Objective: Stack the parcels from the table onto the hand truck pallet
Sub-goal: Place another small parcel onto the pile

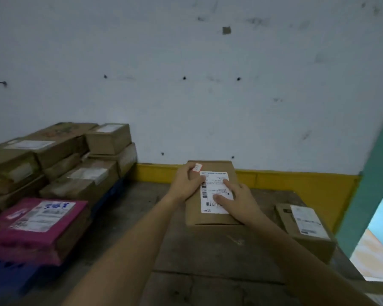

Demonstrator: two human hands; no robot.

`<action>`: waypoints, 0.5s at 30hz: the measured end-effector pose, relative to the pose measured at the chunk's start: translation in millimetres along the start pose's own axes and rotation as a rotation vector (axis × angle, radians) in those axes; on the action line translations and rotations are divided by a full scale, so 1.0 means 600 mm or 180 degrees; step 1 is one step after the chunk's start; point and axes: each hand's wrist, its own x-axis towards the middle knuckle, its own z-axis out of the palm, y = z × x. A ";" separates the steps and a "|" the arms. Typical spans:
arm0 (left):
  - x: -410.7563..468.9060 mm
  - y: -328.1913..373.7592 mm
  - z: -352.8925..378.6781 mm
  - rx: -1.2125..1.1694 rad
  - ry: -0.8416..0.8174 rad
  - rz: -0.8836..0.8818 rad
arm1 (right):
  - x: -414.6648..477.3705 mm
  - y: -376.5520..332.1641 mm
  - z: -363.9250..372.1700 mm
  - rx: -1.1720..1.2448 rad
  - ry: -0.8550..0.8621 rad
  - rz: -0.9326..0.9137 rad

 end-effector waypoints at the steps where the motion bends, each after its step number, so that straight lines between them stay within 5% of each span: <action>1: -0.007 -0.007 -0.033 -0.0008 0.0037 0.0028 | -0.008 -0.025 0.019 0.0083 -0.0017 -0.0044; 15: -0.019 -0.121 -0.363 0.0386 0.0500 -0.0119 | 0.010 -0.288 0.251 0.0349 -0.0272 -0.0207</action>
